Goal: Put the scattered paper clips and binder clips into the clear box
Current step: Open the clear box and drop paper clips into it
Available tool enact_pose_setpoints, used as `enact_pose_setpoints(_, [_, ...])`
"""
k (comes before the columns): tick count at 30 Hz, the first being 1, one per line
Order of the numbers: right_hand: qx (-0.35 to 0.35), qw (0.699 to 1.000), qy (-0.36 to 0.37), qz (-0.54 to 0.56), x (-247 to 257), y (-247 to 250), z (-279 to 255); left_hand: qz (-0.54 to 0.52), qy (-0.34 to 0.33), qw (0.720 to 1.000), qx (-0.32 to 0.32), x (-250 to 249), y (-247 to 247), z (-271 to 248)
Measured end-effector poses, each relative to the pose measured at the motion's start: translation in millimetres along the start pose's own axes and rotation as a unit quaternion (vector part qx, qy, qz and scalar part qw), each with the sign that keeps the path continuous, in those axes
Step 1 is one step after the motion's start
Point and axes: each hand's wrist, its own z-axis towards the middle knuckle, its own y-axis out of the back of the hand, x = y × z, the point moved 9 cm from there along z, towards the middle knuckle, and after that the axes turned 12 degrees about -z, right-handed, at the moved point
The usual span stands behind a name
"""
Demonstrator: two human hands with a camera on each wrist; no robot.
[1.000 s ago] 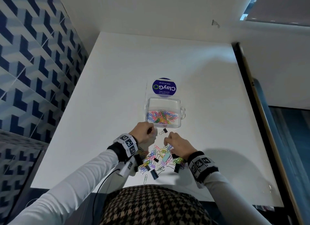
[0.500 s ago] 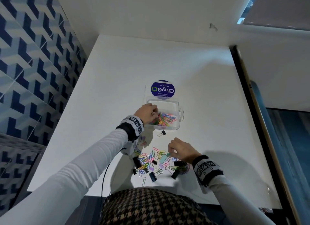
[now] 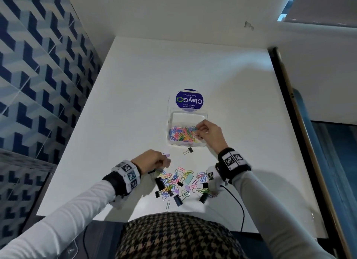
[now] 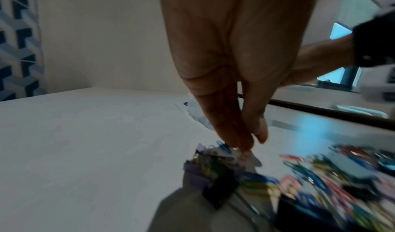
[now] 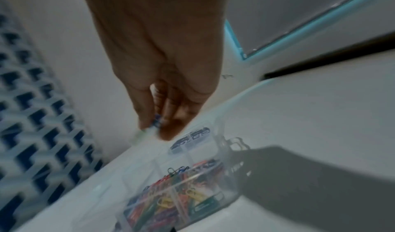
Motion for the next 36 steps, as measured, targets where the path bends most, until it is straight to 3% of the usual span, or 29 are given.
enact_pose_setpoints(4, [0.023, 0.963, 0.113, -0.244, 25.9, -28.2, -15.5, 0.088, 0.041, 0.995, 0.022, -4.4, -34.9, -5.7])
enact_pose_setpoints(7, [0.131, 0.923, 0.199, -0.303, 35.1, -78.8, -53.5, 0.092, 0.068, 0.993, 0.017, -3.8, -53.5, -4.0])
enact_pose_setpoints(10, [0.241, 0.874, 0.214, -0.364, 15.7, -120.9, -82.1, 0.101, 0.047, 0.994, 0.017, 1.0, -59.6, 4.0])
enact_pose_setpoints(12, [0.26, 0.858, 0.219, -0.385, 4.8, -129.6, -88.7, 0.01, 0.049, 0.999, -0.004, 10.7, -56.4, 6.0])
enact_pose_setpoints(14, [0.252, 0.853, 0.226, -0.397, 0.3, -130.2, -91.1, -0.053, 0.046, 0.995, -0.071, 16.1, -46.0, -0.5])
enact_pose_setpoints(16, [0.236, 0.852, 0.234, -0.405, 0.2, -129.2, -92.0, -0.073, 0.065, 0.991, -0.086, 22.2, -44.1, -5.1])
enact_pose_setpoints(22, [0.221, 0.872, 0.213, -0.38, 2.2, -129.6, -89.8, -0.026, 0.055, 0.996, -0.059, 14.5, -52.2, 0.5])
enact_pose_setpoints(28, [0.226, 0.862, 0.24, -0.386, -5.7, -127.6, -92.2, 0.009, 0.023, 0.998, -0.061, 10.2, -55.7, 3.9])
enact_pose_setpoints(36, [0.259, 0.847, 0.215, -0.411, -9.9, -129.9, -91.2, 0.053, 0.033, 0.997, -0.04, 9.6, -52.8, -1.4])
